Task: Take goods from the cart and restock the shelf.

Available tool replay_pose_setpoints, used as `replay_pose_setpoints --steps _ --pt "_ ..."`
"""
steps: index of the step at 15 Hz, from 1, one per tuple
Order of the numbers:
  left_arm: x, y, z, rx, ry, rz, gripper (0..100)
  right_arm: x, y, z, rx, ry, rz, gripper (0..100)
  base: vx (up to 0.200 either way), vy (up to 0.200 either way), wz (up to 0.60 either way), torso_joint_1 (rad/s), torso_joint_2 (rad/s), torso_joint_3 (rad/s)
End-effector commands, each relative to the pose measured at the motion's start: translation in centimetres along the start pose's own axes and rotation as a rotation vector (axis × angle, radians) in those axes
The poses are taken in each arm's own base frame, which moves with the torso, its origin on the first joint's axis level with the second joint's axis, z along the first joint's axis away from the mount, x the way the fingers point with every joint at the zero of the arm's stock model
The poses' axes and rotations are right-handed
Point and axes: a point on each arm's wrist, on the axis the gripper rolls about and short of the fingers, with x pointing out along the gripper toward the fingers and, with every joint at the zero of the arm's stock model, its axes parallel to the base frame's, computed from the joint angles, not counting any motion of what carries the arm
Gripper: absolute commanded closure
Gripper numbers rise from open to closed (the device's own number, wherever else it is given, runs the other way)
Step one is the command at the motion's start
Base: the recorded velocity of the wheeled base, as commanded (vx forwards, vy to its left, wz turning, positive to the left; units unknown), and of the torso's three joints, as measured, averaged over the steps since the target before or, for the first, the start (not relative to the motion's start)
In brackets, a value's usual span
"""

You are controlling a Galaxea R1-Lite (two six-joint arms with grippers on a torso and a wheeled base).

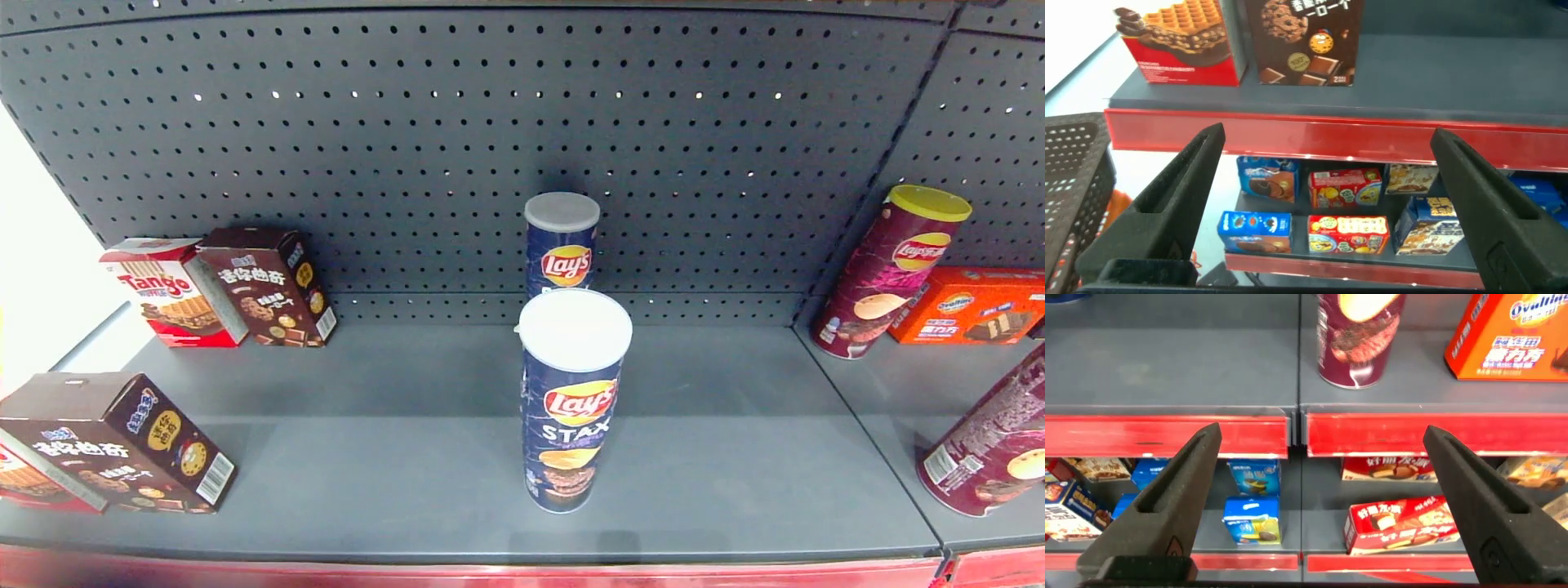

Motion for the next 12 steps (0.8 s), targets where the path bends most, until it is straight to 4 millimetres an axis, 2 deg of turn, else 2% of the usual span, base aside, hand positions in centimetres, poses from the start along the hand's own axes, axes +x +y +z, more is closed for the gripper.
replay_pose_setpoints --steps 1,4,6,12 --pt "0.01 0.00 0.00 0.000 0.001 0.000 0 0.00 0.00 -0.01 0.000 0.001 0.000 0 0.000 0.000 0.00 0.000 0.00 0.000" --pt "0.01 0.00 0.00 0.000 0.001 0.000 0 0.00 0.00 -0.01 0.000 0.001 0.000 0 0.000 0.000 0.00 0.000 0.00 0.000" --pt "0.01 0.00 0.00 0.000 0.001 -0.002 0 0.00 0.00 -0.02 0.000 0.002 0.000 0 0.000 0.200 0.00 0.002 0.00 0.002" --pt "0.00 0.00 -0.01 0.000 0.000 -0.002 0 0.00 0.00 -0.01 0.000 0.001 0.001 0 0.000 0.000 0.00 0.000 0.00 0.000"
